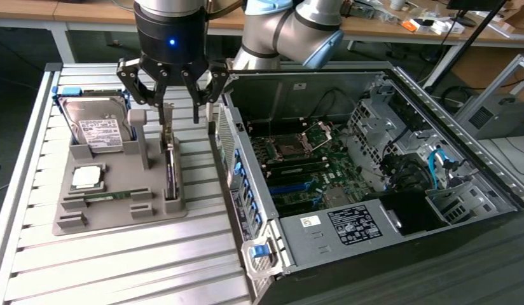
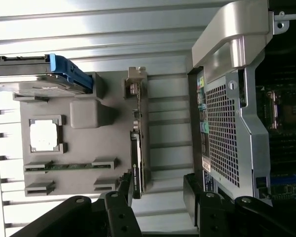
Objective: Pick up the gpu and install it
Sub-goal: 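Pick up the gpu and move the gpu toward the slot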
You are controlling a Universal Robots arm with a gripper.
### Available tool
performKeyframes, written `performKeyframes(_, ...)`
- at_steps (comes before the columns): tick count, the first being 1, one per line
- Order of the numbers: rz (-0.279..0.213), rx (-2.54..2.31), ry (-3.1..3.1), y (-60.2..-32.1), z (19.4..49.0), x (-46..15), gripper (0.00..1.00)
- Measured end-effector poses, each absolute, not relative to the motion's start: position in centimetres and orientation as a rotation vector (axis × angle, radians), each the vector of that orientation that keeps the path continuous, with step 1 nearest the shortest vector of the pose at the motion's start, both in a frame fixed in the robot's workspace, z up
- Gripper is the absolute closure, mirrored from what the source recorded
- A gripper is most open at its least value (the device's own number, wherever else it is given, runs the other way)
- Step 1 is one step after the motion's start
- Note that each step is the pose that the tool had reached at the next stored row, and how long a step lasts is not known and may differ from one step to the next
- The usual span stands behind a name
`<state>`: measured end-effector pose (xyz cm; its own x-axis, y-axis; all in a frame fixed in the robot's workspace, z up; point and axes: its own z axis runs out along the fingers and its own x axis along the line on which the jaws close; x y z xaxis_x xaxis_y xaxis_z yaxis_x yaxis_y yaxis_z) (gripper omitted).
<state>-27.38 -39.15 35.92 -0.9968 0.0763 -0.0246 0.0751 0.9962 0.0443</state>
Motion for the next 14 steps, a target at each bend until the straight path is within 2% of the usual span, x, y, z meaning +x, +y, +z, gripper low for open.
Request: performKeyframes(14, 0.068, 0.118, 3.112, -38.87, 35.29, -27.89, 0.46)
